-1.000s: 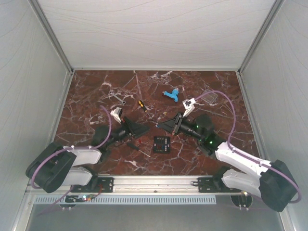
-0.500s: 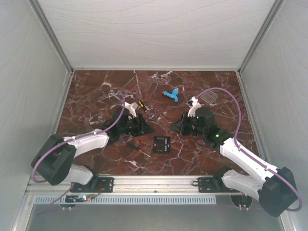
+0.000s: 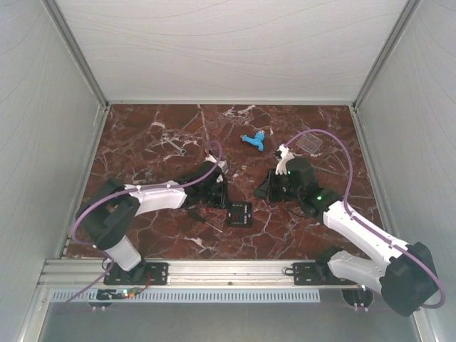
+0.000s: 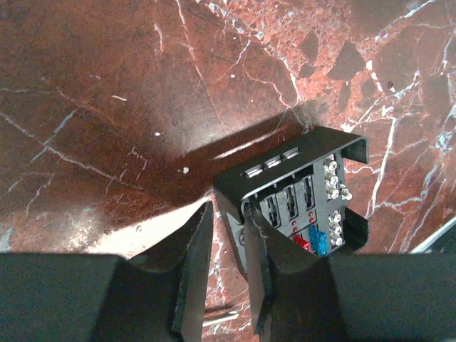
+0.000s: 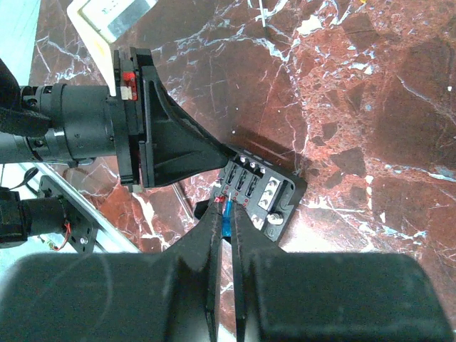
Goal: Snap on the fuse box
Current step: Install the fuse at the fuse box base.
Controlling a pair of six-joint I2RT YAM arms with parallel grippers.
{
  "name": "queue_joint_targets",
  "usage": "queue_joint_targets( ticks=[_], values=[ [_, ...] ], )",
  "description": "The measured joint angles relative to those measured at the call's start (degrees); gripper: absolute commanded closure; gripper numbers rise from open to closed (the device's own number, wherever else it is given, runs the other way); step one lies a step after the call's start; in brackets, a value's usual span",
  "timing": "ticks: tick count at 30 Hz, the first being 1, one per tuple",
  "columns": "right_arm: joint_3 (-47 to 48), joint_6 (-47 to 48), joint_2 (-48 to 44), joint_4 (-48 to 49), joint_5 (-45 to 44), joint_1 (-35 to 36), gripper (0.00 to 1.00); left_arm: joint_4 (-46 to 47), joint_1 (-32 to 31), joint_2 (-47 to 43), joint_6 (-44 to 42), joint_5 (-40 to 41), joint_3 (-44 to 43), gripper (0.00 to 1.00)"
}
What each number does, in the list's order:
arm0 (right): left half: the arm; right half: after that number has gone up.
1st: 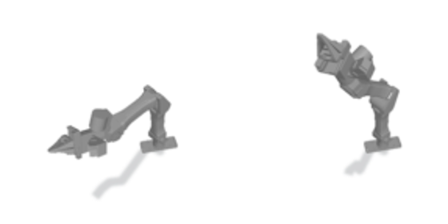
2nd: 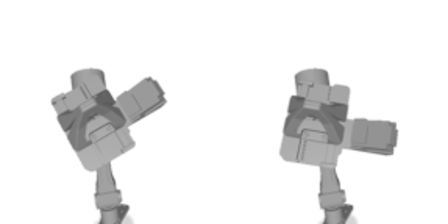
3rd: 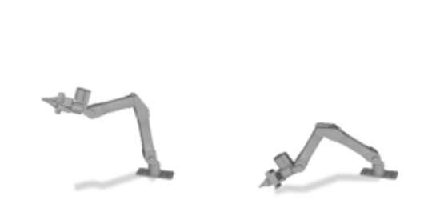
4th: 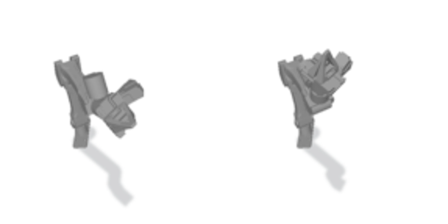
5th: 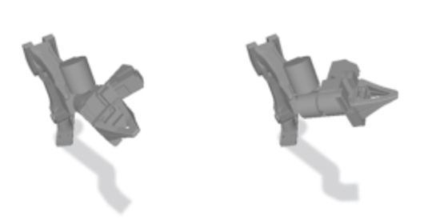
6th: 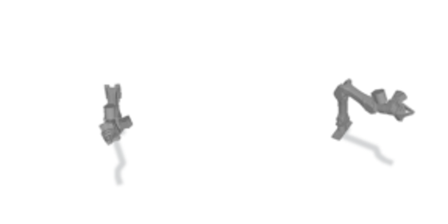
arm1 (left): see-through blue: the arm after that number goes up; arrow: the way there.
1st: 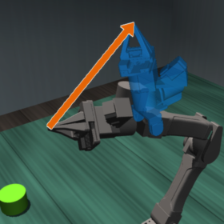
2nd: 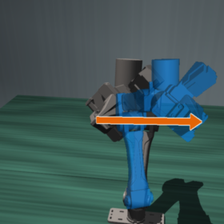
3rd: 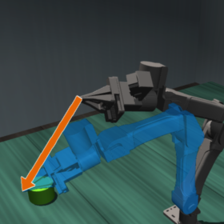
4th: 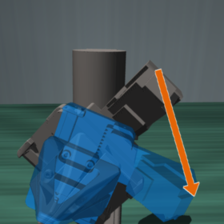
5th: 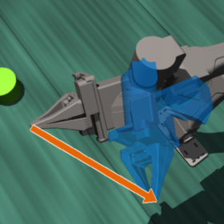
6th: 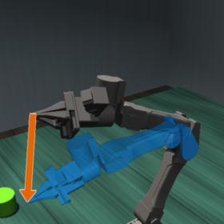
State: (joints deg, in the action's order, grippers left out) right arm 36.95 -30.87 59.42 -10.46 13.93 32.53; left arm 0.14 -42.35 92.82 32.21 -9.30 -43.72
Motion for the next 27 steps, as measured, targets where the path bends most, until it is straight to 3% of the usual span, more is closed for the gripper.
queue_joint_targets(
  ticks=[6,13,20,27],
  values=[
    [0.33,0.17,0.79,-0.15,0.09,0.00,1.00,-0.46,-0.72,1.05,-0.50,2.23,-1.11,0.80],
    [1.33,0.81,2.40,-1.05,1.05,0.00,1.00,-0.31,-0.72,1.05,-0.02,4.44,-1.33,1.00],
    [5.51,2.23,5.57,-4.81,3.02,0.07,1.00,-1.73,-0.72,0.22,3.80,8.52,-1.18,1.00],
    [14.97,4.83,16.39,-12.22,2.01,5.49,1.00,-6.40,-1.03,-3.17,12.41,13.81,0.04,1.00]
  ],
)
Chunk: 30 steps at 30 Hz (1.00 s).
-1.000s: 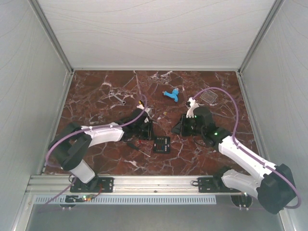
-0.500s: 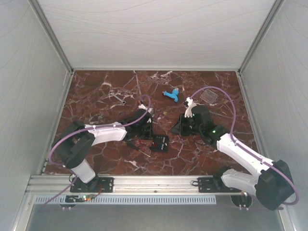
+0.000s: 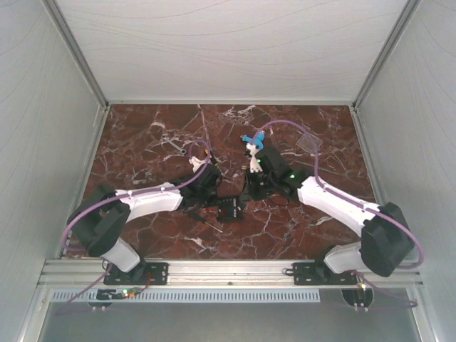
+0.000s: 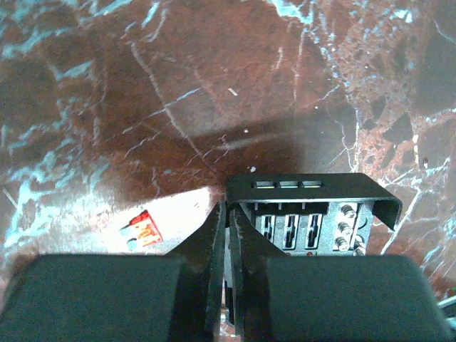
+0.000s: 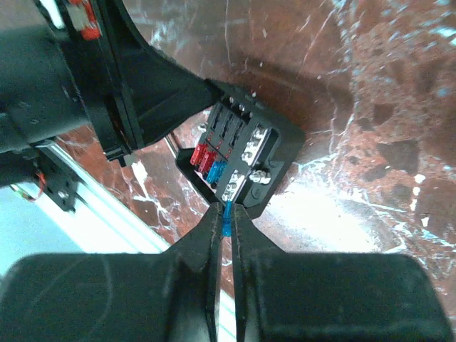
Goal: Snap on the fuse box
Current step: Install the fuse at the fuse box base.
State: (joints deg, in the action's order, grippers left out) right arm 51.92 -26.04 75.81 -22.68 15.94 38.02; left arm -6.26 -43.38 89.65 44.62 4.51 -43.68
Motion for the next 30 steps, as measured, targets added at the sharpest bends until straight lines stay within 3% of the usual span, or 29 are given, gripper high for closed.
queue_joint_targets(
  ticks=[3,9,21,23,27,30],
  values=[
    [2.69,0.92,4.17,-3.04,-1.31,3.34,1.00,-2.27,-0.98,-0.61,4.35,2.64,0.00,0.99],
    [4.66,1.66,6.95,-7.02,-3.10,5.64,1.00,-4.15,-2.49,-1.73,10.36,3.89,1.14,0.81],
    [7.43,2.21,8.68,-10.27,-4.74,6.23,1.00,-1.77,-2.21,-13.29,12.98,-0.76,7.06,0.62],
    [8.09,2.32,9.73,-10.71,-4.85,6.69,1.00,-0.17,-1.01,-15.98,12.81,-3.06,9.90,0.51],
    [10.51,2.45,13.16,-11.28,-5.79,7.74,1.00,3.04,4.57,-21.51,11.34,-8.26,16.31,0.41],
    [12.39,2.60,15.54,-11.69,-6.49,8.35,1.00,3.74,9.33,-24.65,8.92,-11.39,18.23,0.40]
  ],
)
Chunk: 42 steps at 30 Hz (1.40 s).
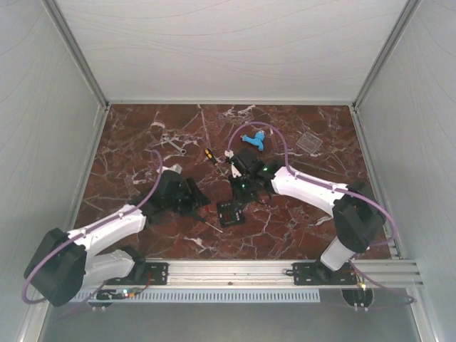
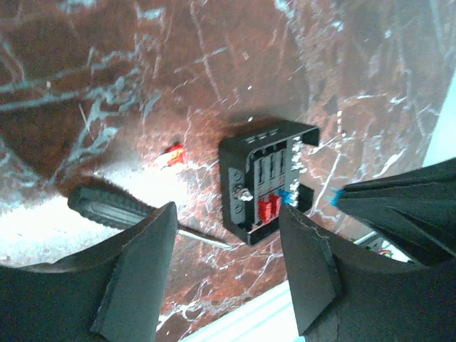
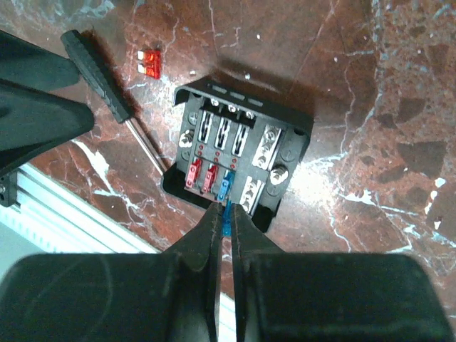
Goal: Snap on the fuse box
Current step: Install the fuse at the fuse box base.
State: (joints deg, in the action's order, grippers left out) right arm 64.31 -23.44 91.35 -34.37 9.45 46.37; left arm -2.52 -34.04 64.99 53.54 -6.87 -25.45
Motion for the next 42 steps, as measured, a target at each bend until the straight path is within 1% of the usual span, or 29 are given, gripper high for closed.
queue_joint_targets(
  ticks=[1,2,3,4,5,8,14,21,22,23,31,42],
  values=[
    [0.61,0.02,0.79,-0.15,-0.31,0.20,1.00,0.22,1.16,-0.66,-0.81,-0.87,0.07,0.38],
    [1.25,0.04,1.53,-0.28,-0.59,0.35,1.00,0.66,2.29,-1.29,-1.64,-1.81,0.04,0.28],
    [1.84,0.04,2.25,-0.42,-0.85,0.48,1.00,1.11,3.34,-1.73,-2.58,-2.54,0.04,0.21],
    [2.43,0.02,2.97,-0.57,-1.16,0.59,1.00,1.53,4.39,-2.08,-3.52,-3.30,0.04,0.17],
    [3.04,0.02,3.67,-0.70,-1.38,0.68,1.00,1.79,5.25,-2.19,-4.42,-3.89,0.04,0.16],
    [4.83,-0.11,5.97,-1.07,-2.25,1.11,1.00,2.78,7.43,-2.14,-7.04,-5.68,0.07,0.14],
    [7.96,-1.27,9.88,-2.60,-3.63,2.25,1.00,9.07,9.55,-0.70,-10.54,-8.74,3.15,0.13],
    [10.62,-2.84,12.87,-3.98,-5.22,2.97,1.00,9.70,11.72,1.16,-13.29,-8.96,4.59,0.10],
    [10.93,-3.02,13.25,-4.11,-5.53,3.02,1.00,9.73,11.87,0.96,-13.53,-8.72,4.63,0.03],
    [11.10,-3.19,13.51,-4.22,-5.73,3.02,1.00,9.73,11.93,0.57,-13.79,-8.41,4.74,0.01],
    [11.65,-4.42,14.25,-5.92,-6.84,3.08,1.00,9.51,12.04,-3.34,-14.40,-5.75,5.75,0.00],
    [11.74,-4.98,15.19,-6.34,-7.78,3.41,1.00,9.18,12.04,-3.43,-14.40,-5.44,5.90,0.00]
  ],
)
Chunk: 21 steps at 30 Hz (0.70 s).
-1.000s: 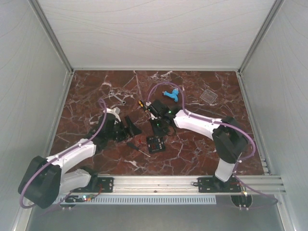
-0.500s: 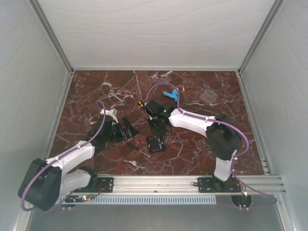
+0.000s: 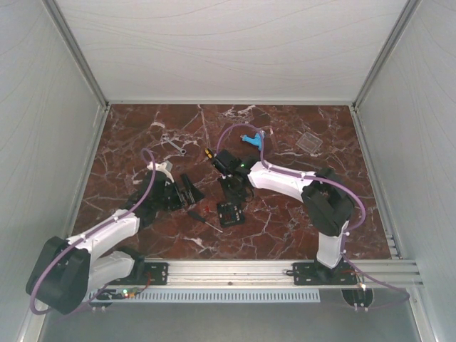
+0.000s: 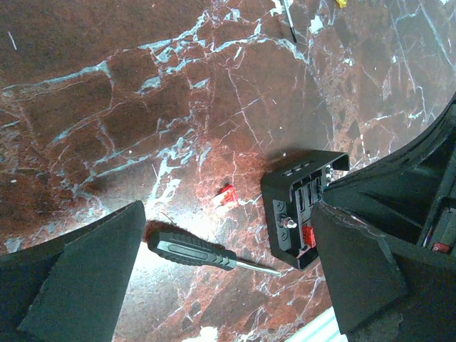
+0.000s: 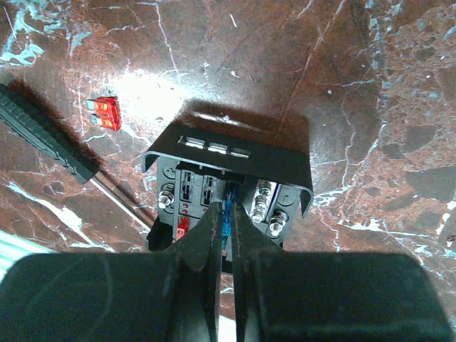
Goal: Snap on the fuse box
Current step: Install the fuse at the fuse box base.
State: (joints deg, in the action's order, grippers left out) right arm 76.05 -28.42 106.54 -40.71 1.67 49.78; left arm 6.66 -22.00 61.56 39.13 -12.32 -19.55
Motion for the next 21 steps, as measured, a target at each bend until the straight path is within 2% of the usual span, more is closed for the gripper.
queue_joint_targets(
  ticks=[7,16,21],
  values=[
    [0.70,-0.37,0.92,-0.09,-0.46,0.09,1.00,-0.07,0.00,0.11,0.00,-0.02,0.00,0.00],
    [0.74,-0.87,1.09,-0.09,-1.86,0.76,0.88,-0.04,0.00,0.37,-0.02,-0.13,0.00,0.00],
    [0.74,-0.94,1.29,-0.09,-2.49,1.49,0.86,-0.04,0.00,0.63,-0.02,-0.26,0.00,0.00]
  ],
)
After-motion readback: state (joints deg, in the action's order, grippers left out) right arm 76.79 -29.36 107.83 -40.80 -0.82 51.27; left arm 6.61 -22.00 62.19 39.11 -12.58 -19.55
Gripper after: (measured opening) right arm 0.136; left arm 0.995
